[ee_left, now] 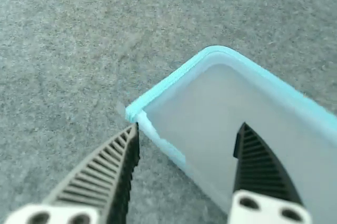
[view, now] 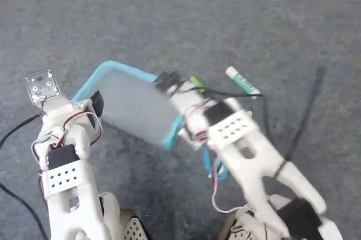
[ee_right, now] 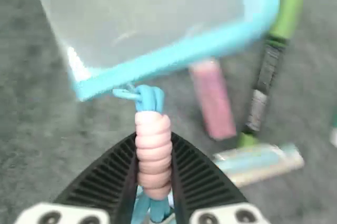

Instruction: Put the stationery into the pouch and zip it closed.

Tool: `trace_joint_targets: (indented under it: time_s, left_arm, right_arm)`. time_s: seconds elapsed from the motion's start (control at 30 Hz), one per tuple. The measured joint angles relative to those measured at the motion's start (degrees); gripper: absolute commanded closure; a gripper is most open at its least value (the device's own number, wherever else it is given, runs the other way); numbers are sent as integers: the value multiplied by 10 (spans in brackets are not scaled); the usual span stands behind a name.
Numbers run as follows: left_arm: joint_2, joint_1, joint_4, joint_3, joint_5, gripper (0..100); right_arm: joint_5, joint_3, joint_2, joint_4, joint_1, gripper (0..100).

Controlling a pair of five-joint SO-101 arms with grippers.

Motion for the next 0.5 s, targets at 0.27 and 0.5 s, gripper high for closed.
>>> trace_joint_targets:
  time_s: [0.27, 0.5]
  left_arm:
    - [0, 1, 0, 0, 0, 724]
    - [0, 2, 0, 0, 0, 724]
  right_arm:
    - [-7, -26, 10, -10, 237, 991]
    - [-8, -69, 144, -30, 257, 869]
